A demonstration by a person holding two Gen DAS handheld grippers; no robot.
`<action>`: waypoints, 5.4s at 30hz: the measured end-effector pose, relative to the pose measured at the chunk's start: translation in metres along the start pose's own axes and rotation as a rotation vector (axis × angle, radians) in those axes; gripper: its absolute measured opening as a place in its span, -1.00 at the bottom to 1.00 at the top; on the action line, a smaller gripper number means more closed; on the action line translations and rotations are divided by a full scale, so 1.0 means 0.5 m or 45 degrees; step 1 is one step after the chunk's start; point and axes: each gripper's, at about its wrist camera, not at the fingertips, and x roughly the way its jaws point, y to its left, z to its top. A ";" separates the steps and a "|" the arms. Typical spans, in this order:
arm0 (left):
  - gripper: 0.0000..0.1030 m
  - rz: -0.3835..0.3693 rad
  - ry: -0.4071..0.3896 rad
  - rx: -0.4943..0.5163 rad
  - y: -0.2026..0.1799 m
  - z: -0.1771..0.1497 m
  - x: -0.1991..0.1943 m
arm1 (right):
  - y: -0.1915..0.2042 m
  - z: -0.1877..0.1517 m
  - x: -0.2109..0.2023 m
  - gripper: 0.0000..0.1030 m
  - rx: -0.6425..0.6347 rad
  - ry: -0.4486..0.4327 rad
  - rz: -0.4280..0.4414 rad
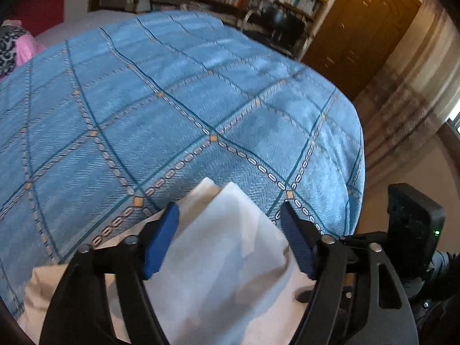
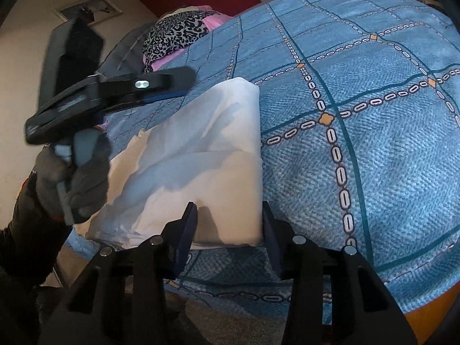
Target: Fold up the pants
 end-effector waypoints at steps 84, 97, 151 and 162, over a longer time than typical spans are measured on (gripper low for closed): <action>-0.23 0.297 -0.069 -0.354 0.052 -0.349 -0.156 | 0.087 0.046 0.041 -0.13 -0.323 -0.036 -0.373; 0.22 0.259 -0.167 -0.346 0.028 -0.276 -0.164 | 0.035 0.015 -0.029 -0.04 -0.062 -0.074 -0.279; 0.69 0.407 -0.200 -0.664 0.095 -0.246 -0.227 | 0.083 0.038 -0.078 -0.33 -0.047 -0.321 -0.424; 0.69 0.637 -0.383 -0.977 0.167 -0.444 -0.418 | 0.267 0.043 0.045 -0.07 -0.455 -0.133 -0.210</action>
